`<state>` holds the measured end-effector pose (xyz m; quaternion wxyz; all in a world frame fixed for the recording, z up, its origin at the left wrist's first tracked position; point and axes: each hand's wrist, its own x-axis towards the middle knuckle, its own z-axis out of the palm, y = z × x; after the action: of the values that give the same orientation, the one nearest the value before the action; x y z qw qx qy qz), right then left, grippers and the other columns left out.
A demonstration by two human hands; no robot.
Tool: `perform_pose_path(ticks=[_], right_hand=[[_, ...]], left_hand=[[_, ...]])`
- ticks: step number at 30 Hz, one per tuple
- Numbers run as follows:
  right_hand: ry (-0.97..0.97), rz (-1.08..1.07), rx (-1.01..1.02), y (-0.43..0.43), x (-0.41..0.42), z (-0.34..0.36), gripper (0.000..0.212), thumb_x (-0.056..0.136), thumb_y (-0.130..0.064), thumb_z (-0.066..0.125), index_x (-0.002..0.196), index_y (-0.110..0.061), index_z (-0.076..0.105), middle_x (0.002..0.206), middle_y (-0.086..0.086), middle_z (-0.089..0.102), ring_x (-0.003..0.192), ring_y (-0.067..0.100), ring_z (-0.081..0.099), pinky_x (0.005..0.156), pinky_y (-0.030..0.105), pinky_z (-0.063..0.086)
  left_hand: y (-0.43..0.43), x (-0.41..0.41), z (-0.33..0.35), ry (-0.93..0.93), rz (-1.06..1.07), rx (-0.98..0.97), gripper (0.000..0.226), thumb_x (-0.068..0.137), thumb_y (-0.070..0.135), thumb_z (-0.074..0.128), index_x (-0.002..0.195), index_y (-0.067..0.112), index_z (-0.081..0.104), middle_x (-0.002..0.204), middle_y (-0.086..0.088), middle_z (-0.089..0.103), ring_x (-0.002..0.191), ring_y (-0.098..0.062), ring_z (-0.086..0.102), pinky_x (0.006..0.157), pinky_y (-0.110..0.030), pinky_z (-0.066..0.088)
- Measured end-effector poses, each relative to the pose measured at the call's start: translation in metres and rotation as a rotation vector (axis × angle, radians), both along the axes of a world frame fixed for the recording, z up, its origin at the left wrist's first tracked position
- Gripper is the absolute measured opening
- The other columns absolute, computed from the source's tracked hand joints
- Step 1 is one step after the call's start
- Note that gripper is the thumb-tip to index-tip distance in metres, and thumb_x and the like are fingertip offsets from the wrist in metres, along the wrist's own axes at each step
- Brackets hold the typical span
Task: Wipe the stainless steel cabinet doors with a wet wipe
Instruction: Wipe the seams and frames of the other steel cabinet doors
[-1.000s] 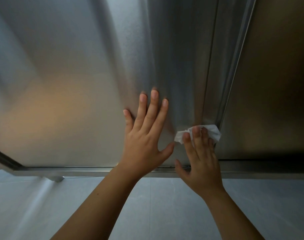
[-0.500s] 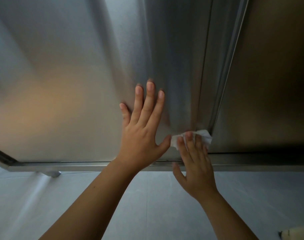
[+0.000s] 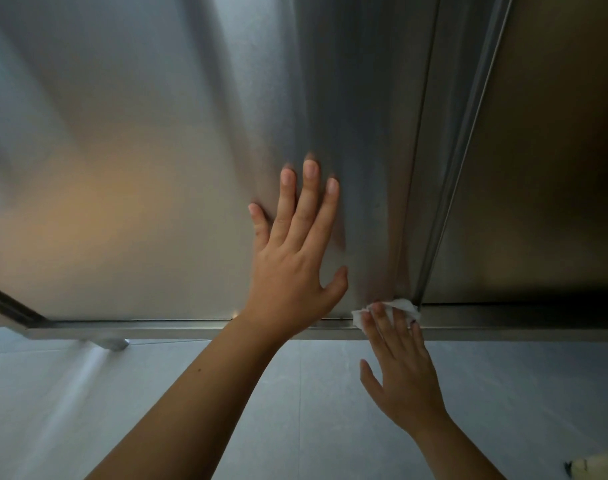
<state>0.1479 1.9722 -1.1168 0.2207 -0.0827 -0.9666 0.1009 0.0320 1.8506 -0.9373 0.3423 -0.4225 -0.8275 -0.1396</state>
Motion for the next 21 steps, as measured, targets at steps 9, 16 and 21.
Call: perform_pose_path(ticks=[9, 16, 21], right_hand=[[0.184, -0.033, -0.019, -0.005, -0.019, 0.039, 0.066, 0.098, -0.050, 0.017, 0.152, -0.016, 0.002, 0.159, 0.003, -0.004, 0.145, 0.028, 0.003, 0.116, 0.045, 0.002], [0.049, -0.010, -0.009, -0.001, -0.002, 0.005, 0.063, 0.098, -0.048, 0.011, 0.152, -0.015, 0.007, 0.160, 0.003, 0.003, 0.144, 0.027, 0.011, 0.116, 0.040, 0.004], [0.015, 0.004, -0.005, 0.002, 0.000, 0.005, 0.063, 0.099, -0.049, 0.011, 0.152, -0.016, 0.006, 0.159, 0.001, 0.002, 0.143, 0.026, 0.012, 0.117, 0.040, 0.001]], left_hand=[[-0.001, 0.002, 0.002, -0.003, -0.015, 0.009, 0.089, 0.079, 0.044, 0.052, 0.150, 0.019, 0.005, 0.152, 0.011, -0.029, 0.142, -0.016, -0.022, 0.112, -0.044, -0.017], [-0.002, 0.002, 0.002, 0.006, -0.008, -0.007, 0.089, 0.077, 0.038, 0.057, 0.149, 0.016, 0.010, 0.151, 0.010, -0.029, 0.142, -0.017, -0.022, 0.112, -0.044, -0.016], [-0.002, 0.002, 0.002, 0.003, -0.002, -0.007, 0.086, 0.079, 0.038, 0.054, 0.149, 0.016, 0.009, 0.152, 0.010, -0.028, 0.142, -0.017, -0.021, 0.112, -0.045, -0.015]])
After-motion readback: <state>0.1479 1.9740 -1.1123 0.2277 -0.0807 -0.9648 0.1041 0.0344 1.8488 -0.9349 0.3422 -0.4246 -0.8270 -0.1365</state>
